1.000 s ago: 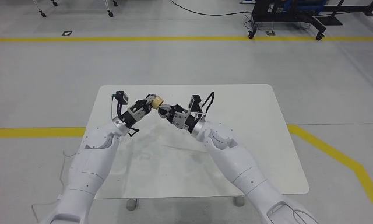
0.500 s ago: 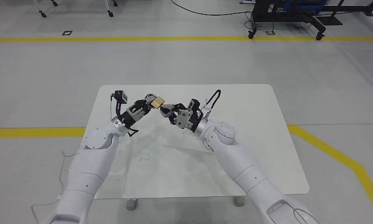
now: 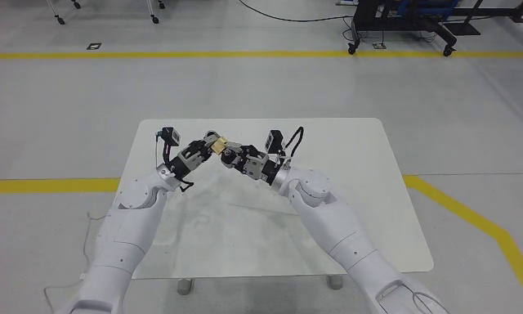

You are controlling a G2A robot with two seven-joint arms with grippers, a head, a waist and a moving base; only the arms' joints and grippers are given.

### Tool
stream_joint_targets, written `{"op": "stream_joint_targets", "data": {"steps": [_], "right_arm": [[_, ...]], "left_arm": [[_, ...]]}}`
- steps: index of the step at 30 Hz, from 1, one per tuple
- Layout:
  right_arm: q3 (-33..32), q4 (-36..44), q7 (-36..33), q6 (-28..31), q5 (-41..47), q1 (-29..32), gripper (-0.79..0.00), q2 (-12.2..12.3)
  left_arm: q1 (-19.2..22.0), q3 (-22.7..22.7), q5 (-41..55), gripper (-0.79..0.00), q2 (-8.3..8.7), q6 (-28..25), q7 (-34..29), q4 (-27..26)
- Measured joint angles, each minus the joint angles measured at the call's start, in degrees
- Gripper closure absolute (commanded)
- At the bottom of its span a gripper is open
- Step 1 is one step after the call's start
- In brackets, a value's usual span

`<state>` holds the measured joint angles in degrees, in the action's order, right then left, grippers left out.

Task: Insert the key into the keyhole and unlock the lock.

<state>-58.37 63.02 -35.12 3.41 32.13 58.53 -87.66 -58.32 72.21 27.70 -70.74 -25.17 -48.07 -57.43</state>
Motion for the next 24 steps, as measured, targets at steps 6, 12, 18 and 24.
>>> {"op": "stream_joint_targets", "data": {"steps": [6, 12, 18, 24], "right_arm": [[-0.2, 2.7, 5.0, 2.8, -9.7, 0.9, -0.169, 0.8], [-0.2, 4.5, 6.7, 2.2, -13.5, 1.7, -0.274, 1.1], [-0.3, 4.9, 7.4, 1.5, -14.9, 1.7, -0.286, 1.2], [0.2, 4.5, 8.6, 1.4, -16.9, 1.1, -0.274, 1.2]], "left_arm": [[0.1, 0.0, -0.1, 0.0, 0.04, 0.2, -0.3, 0.1], [0.1, -0.1, -0.5, 0.0, 0.07, 0.3, -0.5, 0.1], [0.2, -0.1, -1.2, 0.0, 0.12, 0.2, -0.6, 0.2], [0.1, -0.7, -2.7, 0.0, 0.12, -0.1, -0.8, 0.1]]}}
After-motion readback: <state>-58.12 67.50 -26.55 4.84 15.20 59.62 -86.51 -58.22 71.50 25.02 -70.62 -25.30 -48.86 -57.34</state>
